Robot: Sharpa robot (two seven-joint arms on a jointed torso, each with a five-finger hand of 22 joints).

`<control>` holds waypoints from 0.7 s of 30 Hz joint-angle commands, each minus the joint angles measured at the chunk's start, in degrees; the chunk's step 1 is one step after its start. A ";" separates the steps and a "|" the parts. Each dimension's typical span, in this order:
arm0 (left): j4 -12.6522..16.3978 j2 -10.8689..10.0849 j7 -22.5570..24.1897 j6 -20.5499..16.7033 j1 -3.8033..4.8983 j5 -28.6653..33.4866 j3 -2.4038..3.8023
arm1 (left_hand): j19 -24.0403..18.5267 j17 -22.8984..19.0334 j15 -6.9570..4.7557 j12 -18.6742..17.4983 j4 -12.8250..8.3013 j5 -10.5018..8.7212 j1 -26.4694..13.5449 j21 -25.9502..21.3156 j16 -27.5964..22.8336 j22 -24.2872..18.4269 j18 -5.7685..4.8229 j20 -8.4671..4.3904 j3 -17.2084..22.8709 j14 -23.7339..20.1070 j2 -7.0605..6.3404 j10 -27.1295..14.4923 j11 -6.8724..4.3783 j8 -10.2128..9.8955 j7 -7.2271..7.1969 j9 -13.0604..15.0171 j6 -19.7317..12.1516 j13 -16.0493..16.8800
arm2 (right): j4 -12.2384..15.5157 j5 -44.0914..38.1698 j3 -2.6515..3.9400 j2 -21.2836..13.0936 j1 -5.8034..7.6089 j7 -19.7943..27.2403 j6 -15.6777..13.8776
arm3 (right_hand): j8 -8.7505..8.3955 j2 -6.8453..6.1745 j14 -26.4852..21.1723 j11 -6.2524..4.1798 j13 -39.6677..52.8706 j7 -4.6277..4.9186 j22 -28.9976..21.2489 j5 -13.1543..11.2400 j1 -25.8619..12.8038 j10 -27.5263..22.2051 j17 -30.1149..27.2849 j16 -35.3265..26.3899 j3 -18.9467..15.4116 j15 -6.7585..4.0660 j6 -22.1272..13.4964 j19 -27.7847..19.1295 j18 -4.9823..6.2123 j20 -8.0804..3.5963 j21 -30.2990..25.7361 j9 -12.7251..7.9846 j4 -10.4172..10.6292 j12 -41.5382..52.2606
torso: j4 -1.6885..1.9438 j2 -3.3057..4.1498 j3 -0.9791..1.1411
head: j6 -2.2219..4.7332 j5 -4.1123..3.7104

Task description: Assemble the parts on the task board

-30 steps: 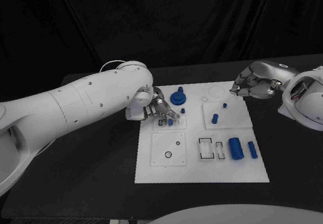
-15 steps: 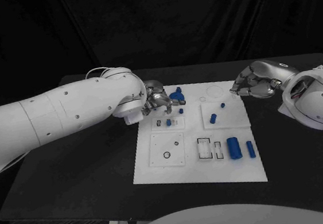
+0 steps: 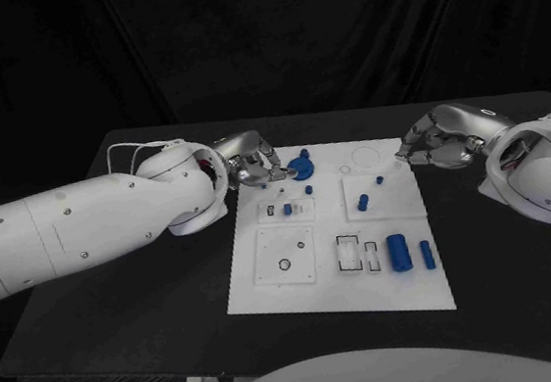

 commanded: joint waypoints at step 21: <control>1.02 0.34 -6.06 -6.65 -8.03 -16.52 -0.02 | 0.77 15.13 0.03 1.54 1.76 2.11 0.50 1.13 0.58 10.83 0.33 0.01 -4.03 6.43 0.46 4.66 -0.38 3.27 -0.69 0.70 2.39 12.67 | 0.95 -0.16 0.03 -0.84 -1.25 0.13 -2.09 | 0.83 0.39 3.82 -0.41 14.75 -0.38 7.63 1.73 1.87 5.88 6.97 -0.63 1.89 -0.43 0.16 0.04 0.85 -0.03 -1.08 0.82 0.07 0.45 | 0.75 -0.95 -0.03 | -0.01 -0.39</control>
